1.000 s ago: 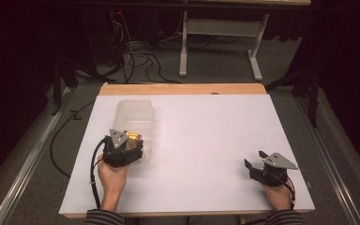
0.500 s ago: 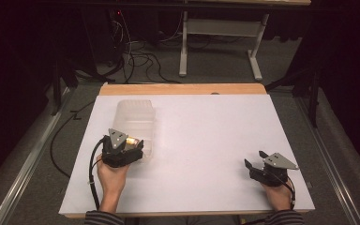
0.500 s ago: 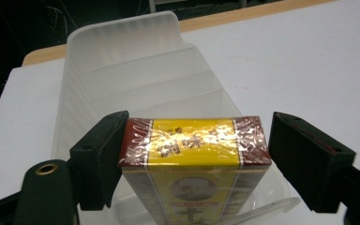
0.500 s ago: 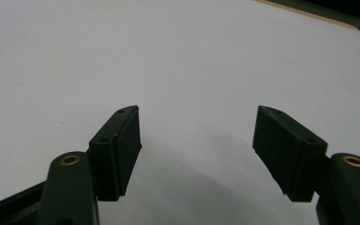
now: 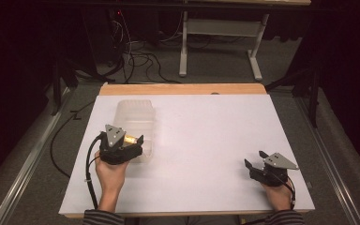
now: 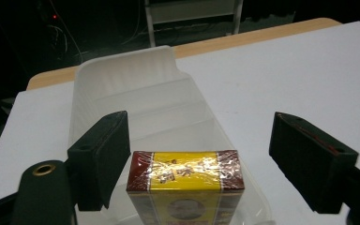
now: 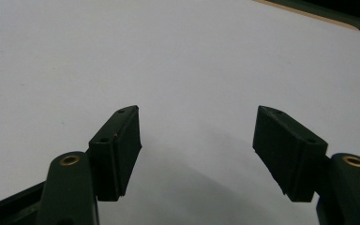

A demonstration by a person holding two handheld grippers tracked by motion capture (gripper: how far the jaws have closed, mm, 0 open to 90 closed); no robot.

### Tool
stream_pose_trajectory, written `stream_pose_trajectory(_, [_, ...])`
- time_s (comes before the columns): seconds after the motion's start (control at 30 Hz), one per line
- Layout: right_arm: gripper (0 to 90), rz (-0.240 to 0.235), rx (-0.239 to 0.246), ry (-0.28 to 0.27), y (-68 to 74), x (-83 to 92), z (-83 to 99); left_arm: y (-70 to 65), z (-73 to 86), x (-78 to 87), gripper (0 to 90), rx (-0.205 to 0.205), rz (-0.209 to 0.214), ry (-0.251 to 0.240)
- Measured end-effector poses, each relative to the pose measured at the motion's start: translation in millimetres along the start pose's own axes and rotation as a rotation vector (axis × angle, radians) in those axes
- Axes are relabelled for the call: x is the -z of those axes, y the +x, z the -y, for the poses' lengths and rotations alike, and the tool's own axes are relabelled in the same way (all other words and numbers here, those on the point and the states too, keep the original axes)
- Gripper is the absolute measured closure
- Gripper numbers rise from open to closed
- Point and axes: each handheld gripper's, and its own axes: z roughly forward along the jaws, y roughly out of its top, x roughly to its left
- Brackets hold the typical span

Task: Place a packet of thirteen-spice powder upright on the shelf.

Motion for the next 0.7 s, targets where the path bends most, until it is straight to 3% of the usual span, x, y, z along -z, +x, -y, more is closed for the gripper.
stream_pose_trajectory(0.5, [32.8,0.0,-0.004,-0.003,0.1,0.2,0.1,-22.4,-12.6,6.9,21.9,-0.051,0.066,-0.032])
stream_pose_trajectory(0.7, [32.8,-0.003,-0.006,-0.004,0.0,0.0,0.1,-28.8,-13.5,7.1,22.2,-0.053,0.091,-0.035])
